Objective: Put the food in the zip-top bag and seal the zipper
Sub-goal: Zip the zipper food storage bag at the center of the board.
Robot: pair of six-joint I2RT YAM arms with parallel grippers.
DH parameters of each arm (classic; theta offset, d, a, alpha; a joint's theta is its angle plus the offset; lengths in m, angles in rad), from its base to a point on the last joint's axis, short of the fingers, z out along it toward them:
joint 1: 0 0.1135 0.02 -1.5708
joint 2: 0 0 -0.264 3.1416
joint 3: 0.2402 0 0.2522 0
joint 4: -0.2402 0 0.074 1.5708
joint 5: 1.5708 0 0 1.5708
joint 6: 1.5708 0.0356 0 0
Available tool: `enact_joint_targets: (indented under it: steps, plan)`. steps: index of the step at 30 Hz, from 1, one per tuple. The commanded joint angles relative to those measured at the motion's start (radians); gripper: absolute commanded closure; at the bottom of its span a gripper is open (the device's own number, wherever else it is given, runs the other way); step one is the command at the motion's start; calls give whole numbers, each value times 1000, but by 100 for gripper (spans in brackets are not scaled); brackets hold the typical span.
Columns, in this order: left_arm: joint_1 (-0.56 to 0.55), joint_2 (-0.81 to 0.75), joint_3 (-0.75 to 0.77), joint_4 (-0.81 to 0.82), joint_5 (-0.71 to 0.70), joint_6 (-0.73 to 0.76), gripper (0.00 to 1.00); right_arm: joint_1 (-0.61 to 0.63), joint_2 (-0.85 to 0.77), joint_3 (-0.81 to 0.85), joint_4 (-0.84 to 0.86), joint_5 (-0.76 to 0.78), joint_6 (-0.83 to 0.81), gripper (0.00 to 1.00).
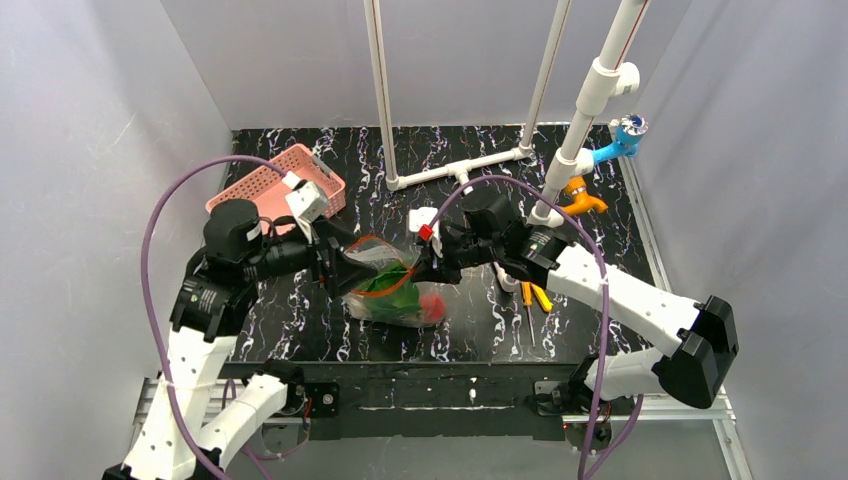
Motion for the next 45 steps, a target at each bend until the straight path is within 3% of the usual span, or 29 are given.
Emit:
enact_joint_targets:
  steps: [1, 5, 10, 19, 26, 29, 33, 35, 40, 41, 43, 45]
  plan:
    - [-30, 38, 5, 78, 247, 416, 6, -18, -15, 50, -32, -73, 10, 99]
    - [-111, 111, 12, 39, 255, 566, 2, -37, -44, 48, -24, -95, 37, 99]
    - [-311, 218, 13, -17, 91, 716, 2, -41, -58, 45, -3, -108, 56, 99]
    - [-322, 262, -48, -19, 16, 804, 4, -47, -100, 19, 47, -76, 64, 99]
    - [-323, 303, -44, -58, -26, 842, 11, -46, -98, 19, 6, -92, 42, 99]
    - [-321, 328, -14, -88, -31, 842, 22, -46, -99, 24, -14, -82, 29, 99]
    - [-321, 341, 6, -99, -28, 823, 56, -44, -116, 17, -27, -33, 22, 99]
    - [-321, 351, 17, -124, -34, 824, 67, -43, -131, 10, -19, -5, 39, 91]
    - [-321, 343, 19, -153, -24, 808, 98, -43, -212, -104, 154, 78, 170, 52]
    - [-321, 335, 10, -147, -21, 799, 100, -44, -241, -148, 214, 92, 200, 40]
    - [-321, 314, -13, -129, -19, 780, 100, -47, -295, -250, 353, 106, 251, 26]
    - [-321, 295, -36, -108, -8, 759, 100, -51, -328, -320, 440, 85, 289, 24]
